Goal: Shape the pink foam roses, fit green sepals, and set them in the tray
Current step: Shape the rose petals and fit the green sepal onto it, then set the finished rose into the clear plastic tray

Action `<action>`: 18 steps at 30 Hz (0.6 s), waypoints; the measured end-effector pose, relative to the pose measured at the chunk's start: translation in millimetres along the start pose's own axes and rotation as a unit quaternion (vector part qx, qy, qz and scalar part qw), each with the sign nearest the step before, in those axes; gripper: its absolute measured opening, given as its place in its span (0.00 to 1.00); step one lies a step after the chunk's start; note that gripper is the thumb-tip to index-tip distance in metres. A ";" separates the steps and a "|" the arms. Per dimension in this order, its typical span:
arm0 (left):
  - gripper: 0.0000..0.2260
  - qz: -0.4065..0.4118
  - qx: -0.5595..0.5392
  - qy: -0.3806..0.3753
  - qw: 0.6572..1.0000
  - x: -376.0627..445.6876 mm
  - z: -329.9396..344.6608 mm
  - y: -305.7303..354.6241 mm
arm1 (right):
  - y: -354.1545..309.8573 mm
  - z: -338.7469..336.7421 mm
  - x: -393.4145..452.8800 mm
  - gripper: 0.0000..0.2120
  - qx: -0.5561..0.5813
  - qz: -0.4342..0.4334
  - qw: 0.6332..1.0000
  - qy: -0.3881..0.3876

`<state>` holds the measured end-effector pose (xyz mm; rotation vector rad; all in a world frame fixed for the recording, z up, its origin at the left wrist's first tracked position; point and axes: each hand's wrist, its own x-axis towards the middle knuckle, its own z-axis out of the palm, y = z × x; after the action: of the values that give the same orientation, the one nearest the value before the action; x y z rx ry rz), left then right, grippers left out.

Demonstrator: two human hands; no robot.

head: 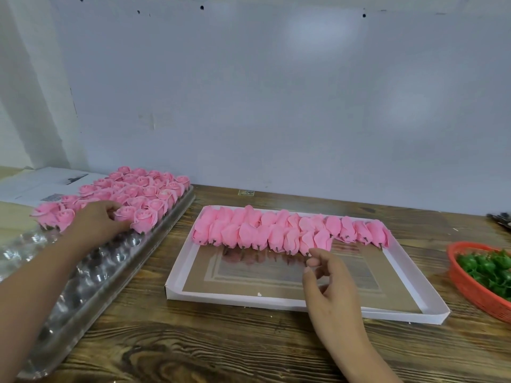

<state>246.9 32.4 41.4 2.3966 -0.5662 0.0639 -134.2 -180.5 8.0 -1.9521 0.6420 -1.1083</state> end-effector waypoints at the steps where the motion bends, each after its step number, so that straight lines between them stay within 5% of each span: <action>1: 0.24 0.002 0.008 0.002 1.000 0.4 1.3 -0.1 | 0.2 0.3 0.1 0.15 0.001 0.002 1.000 0.000; 18: 0.26 0.005 0.008 -0.005 1.000 6.2 1.2 -6.3 | 1.5 0.2 1.1 0.15 -0.006 0.013 1.000 -0.001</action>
<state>255.0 33.6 37.9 2.4105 -0.5840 0.0595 -133.6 -182.0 7.3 -1.9493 0.6717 -1.0892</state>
